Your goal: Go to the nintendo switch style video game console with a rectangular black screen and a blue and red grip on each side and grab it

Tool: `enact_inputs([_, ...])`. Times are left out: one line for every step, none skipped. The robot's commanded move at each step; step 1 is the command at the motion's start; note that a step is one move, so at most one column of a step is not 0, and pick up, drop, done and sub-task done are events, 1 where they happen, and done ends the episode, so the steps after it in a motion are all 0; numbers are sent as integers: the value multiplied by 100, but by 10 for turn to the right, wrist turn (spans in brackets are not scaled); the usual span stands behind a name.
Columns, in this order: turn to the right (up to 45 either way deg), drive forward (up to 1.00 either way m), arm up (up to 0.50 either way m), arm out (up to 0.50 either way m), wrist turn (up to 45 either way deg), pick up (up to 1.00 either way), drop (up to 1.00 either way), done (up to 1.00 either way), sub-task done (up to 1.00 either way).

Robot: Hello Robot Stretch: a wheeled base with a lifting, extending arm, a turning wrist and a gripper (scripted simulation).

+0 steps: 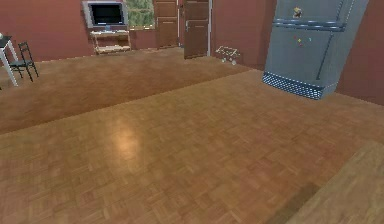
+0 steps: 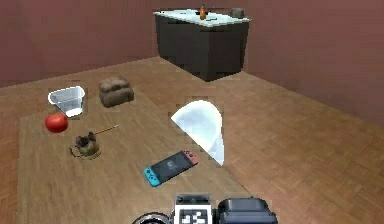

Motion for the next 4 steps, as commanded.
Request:
enact_inputs([0,0,0,26,0,0,0,0,0])
enact_inputs([0,0,0,0,450,0,0,0,0])
enact_inputs([0,0,0,0,450,0,0,0,0])
enact_inputs([0,0,0,0,450,0,0,0,0])
